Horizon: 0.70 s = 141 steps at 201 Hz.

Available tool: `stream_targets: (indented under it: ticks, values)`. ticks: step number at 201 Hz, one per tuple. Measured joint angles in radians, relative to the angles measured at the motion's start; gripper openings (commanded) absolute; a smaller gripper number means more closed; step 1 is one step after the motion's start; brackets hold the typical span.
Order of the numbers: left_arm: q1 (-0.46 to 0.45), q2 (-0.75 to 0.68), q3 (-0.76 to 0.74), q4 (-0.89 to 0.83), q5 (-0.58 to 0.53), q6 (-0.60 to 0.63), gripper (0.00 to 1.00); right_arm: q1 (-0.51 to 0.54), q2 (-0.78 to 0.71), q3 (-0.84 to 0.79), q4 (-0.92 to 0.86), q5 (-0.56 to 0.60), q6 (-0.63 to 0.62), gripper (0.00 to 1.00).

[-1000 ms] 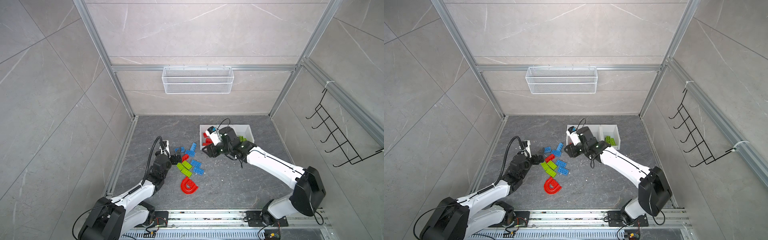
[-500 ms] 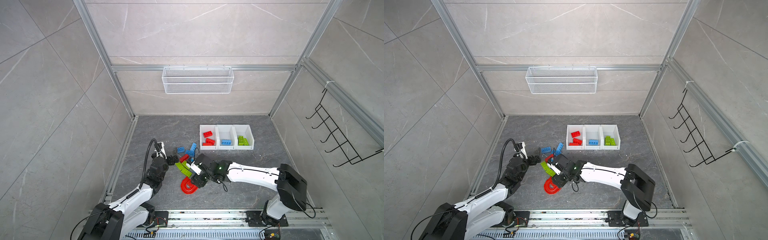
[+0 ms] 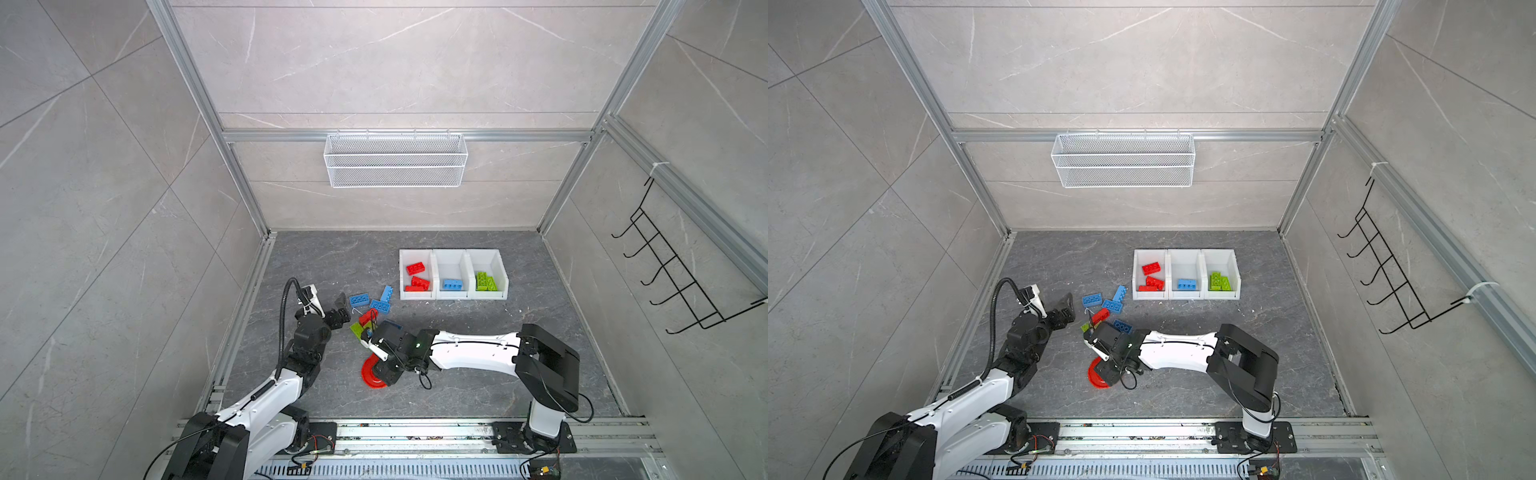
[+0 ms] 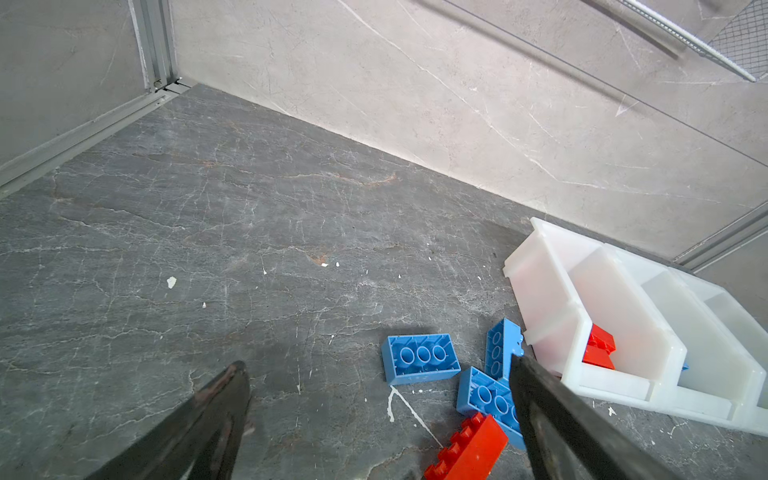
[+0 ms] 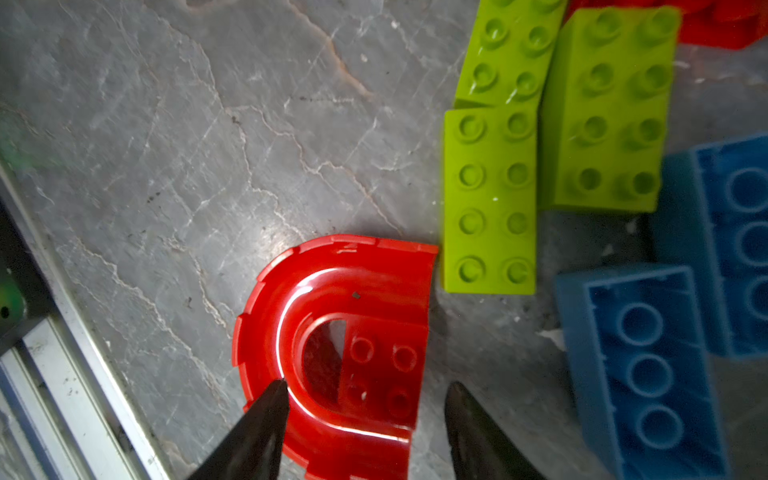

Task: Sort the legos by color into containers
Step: 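Move the right gripper back over the pile toward the red arch, then lower the right gripper onto the red arch and grasp it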

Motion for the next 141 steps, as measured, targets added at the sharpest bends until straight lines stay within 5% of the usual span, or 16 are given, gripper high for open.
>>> stream_targets:
  ticks: [141]
  values:
    - [0.000, -0.018, 0.000, -0.003, -0.003, -0.001, 1.00, 0.003, 0.072, 0.059, -0.044, 0.080, 0.011, 0.44]
